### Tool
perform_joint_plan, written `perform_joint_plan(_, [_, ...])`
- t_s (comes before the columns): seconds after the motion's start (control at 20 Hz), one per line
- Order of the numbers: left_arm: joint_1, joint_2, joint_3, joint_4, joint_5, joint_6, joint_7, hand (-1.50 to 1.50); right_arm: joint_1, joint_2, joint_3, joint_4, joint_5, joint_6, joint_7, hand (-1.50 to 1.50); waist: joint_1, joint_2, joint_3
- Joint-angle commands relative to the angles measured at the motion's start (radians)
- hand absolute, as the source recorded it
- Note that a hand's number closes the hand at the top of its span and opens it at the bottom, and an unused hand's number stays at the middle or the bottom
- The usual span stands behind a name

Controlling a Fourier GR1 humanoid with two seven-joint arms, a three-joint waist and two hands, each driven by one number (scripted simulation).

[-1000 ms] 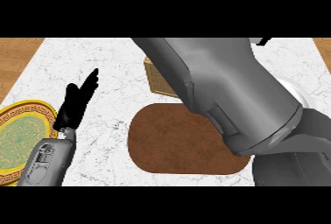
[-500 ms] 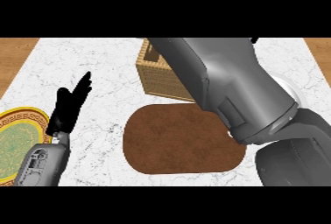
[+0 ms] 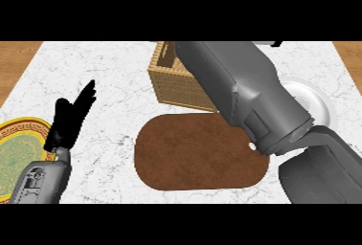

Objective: Pick the lemon from the cutting board and place it in the basket

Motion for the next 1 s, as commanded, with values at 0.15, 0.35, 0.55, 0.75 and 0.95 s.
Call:
perform_joint_plan(0.15, [-0.026, -0.01, 0.001, -0.001, 0.006, -0.001, 0.02, 0.0, 0.112, -0.011, -0.096, -0.034, -0.063, -0.179, -0.026, -1.5, -0.005, 0.0, 0.001])
perform_joint_plan(0.35, [-0.019, -0.02, 0.001, 0.007, -0.015, 0.025, 0.01, 0.0, 0.201, 0.014, -0.094, -0.067, -0.045, -0.288, -0.102, -1.5, -0.008, -0.002, 0.001])
perform_joint_plan(0.55, [0.012, -0.003, 0.007, -0.016, 0.001, -0.004, 0.001, 0.0, 0.218, 0.013, -0.098, -0.093, -0.022, -0.447, -0.115, -1.5, -0.005, -0.004, 0.001])
perform_joint_plan(0.75, [0.046, -0.042, -0.024, -0.061, -0.021, 0.03, 0.028, 0.0, 0.169, -0.026, -0.099, -0.094, 0.02, -0.56, -0.066, -1.5, -0.003, -0.008, 0.001])
perform_joint_plan(0.95, [-0.004, -0.024, 0.006, -0.006, -0.018, 0.031, 0.023, 0.0, 0.189, -0.076, -0.1, -0.115, 0.051, -0.63, -0.03, -1.5, -0.037, -0.013, 0.001])
